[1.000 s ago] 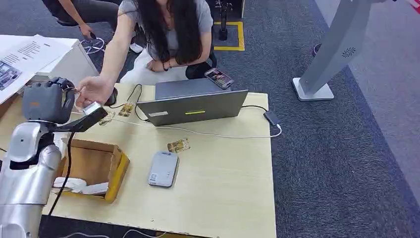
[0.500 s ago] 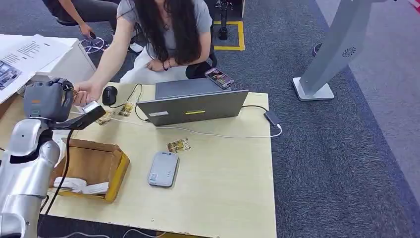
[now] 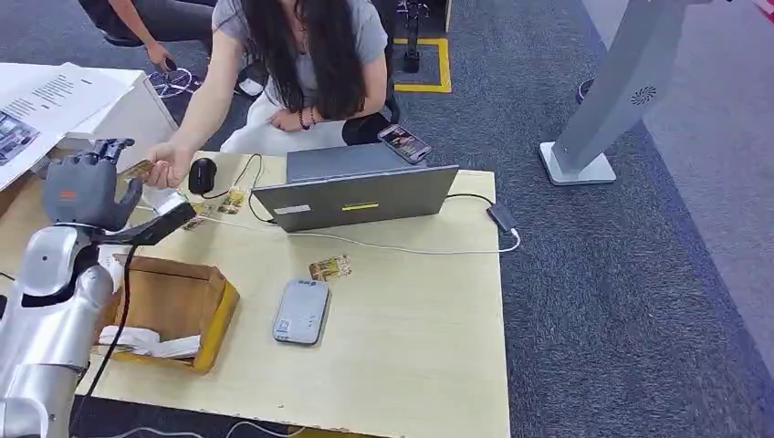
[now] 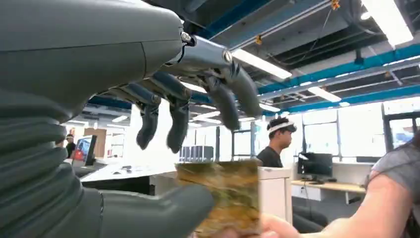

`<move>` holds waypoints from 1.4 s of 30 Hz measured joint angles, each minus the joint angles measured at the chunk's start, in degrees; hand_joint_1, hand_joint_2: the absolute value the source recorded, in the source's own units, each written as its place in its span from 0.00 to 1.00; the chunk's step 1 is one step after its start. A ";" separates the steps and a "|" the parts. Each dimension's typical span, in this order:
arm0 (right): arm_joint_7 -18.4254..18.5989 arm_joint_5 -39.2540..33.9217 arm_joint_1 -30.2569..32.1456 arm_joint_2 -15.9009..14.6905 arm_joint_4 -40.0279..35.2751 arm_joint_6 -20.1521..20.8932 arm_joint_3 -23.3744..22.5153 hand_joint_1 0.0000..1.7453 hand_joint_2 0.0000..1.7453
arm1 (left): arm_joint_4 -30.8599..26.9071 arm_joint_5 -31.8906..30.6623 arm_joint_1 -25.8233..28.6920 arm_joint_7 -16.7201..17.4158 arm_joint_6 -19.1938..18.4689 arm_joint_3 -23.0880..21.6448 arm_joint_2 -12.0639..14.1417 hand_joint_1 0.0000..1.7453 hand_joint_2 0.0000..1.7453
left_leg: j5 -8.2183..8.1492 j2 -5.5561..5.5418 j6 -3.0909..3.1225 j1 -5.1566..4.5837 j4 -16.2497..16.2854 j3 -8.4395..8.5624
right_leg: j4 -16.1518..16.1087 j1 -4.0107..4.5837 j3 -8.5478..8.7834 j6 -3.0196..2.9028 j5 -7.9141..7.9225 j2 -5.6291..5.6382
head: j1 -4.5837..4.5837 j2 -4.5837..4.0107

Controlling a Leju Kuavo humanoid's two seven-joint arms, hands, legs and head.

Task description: Pass the card to the sensor for recognition and then transmit it.

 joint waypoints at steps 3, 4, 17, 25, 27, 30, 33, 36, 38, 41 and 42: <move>0.02 -0.55 0.04 0.00 0.00 -0.07 0.07 0.00 1.00 | -3.81 0.90 3.29 -1.23 2.00 0.39 -0.44 0.00 1.00 | -0.01 0.02 0.00 0.00 0.00 0.00 | 0.00 0.00 0.00 0.00 0.00 0.02 | 0.00 0.00; 0.02 -0.66 0.06 0.00 0.00 -0.07 0.11 0.00 1.00 | -5.30 1.36 4.45 -1.60 2.45 0.48 -0.61 0.00 1.00 | -0.01 0.02 0.00 0.00 0.00 0.00 | -0.01 0.00 -0.01 0.00 0.00 0.02 | 0.02 0.00; -0.33 -3.30 0.72 0.00 0.11 -1.10 0.20 0.00 1.00 | -29.10 8.77 23.83 -8.54 7.63 4.15 -1.31 0.00 1.00 | -0.09 0.05 0.00 0.00 -0.02 -0.02 | -0.03 0.00 -0.04 0.03 -0.08 0.03 | 0.00 0.00; -1.05 -5.31 0.93 0.04 0.17 -1.94 0.20 0.00 1.00 | -39.18 15.75 36.07 -15.94 11.58 7.75 -2.30 0.00 1.00 | -0.31 0.49 0.00 0.00 -0.07 0.08 | -0.01 0.00 0.04 0.04 -0.09 0.44 | -0.02 0.00; -1.42 -6.28 1.38 0.17 0.17 -2.49 0.20 0.00 1.00 | -43.53 20.69 43.13 -22.68 13.30 10.12 -4.22 0.00 1.00 | -0.39 0.59 0.13 -0.01 -0.06 0.09 | -0.03 0.00 0.03 0.15 -0.19 0.54 | 0.02 0.00; -1.55 -7.83 1.80 0.46 0.17 -3.39 0.11 0.00 1.00 | -49.69 29.11 52.19 -34.05 8.30 16.05 -10.55 0.00 1.00 | -0.53 0.59 0.21 -0.03 -0.05 0.10 | -0.09 -0.03 0.03 0.23 -0.30 0.53 | -0.02 0.00; -1.62 -8.37 2.05 0.72 0.20 -3.61 0.09 0.00 1.00 | -54.07 32.57 57.50 -35.69 3.73 22.02 -16.22 0.00 1.00 | -0.60 0.42 0.32 -0.02 -0.04 0.08 | -0.18 -0.03 0.07 0.37 -0.39 0.32 | -0.02 0.00; -1.73 -8.68 1.99 0.87 0.20 -3.74 0.09 0.00 1.00 | -56.42 32.83 59.45 -35.72 0.98 25.29 -19.54 0.00 1.00 | -0.60 0.29 0.33 -0.03 -0.05 0.09 | -0.18 -0.03 0.18 0.36 -0.40 0.15 | 0.02 0.00; -1.79 -9.16 1.99 1.07 0.20 -4.00 0.02 0.00 1.00 | -57.55 33.80 59.99 -35.72 -2.54 27.92 -22.50 0.00 1.00 | -0.60 0.26 0.33 -0.02 -0.05 0.14 | -0.18 -0.03 0.28 0.36 -0.40 0.14 | 0.00 0.00; -1.79 -10.16 2.07 1.35 0.20 -4.39 -0.11 0.00 1.00 | -58.04 35.82 61.06 -35.72 -6.66 31.84 -26.54 0.00 1.00 | -0.60 0.28 0.33 -0.02 -0.05 0.20 | -0.18 -0.03 0.31 0.36 -0.39 0.16 | 0.00 0.00; -1.79 -10.25 2.10 1.42 0.20 -4.46 -0.11 0.00 1.00 | -58.06 36.27 61.33 -35.72 -7.48 32.77 -27.54 0.00 1.00 | -0.60 0.26 0.33 -0.02 -0.05 0.20 | -0.18 -0.03 0.31 0.36 -0.40 0.13 | 0.02 0.00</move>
